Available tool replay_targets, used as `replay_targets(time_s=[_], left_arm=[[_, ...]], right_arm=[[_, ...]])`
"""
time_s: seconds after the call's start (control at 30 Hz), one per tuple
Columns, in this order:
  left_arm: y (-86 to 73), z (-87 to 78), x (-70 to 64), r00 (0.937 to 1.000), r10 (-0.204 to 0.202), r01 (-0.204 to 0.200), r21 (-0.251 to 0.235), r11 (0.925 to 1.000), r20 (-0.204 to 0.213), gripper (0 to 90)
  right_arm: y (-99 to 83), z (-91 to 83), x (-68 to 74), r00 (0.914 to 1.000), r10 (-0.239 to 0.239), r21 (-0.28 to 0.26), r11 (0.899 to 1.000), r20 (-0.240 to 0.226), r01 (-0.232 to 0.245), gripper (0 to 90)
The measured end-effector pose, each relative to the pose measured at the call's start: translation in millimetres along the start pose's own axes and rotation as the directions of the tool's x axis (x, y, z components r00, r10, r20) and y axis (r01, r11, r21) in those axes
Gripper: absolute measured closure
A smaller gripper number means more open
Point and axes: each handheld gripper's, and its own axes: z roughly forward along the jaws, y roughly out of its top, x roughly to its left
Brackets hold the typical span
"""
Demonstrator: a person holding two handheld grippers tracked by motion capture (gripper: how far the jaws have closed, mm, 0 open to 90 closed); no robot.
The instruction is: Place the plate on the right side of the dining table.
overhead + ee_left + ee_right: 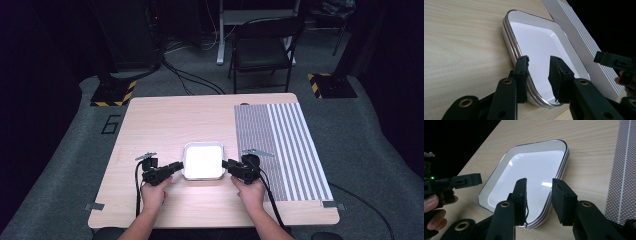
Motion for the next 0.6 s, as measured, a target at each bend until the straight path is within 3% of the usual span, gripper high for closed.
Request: replay_targets(time_s=[0.6], left_arm=[[0.9, 3.1, 6.4, 0.9993, -0.038, 0.038, -0.006, 0.9993, 0.005, 72.8]], right_arm=[[-0.4, 7.8, -5.9, 0.9983, 0.059, 0.044, 0.997, 0.005, -0.059, 74.7]])
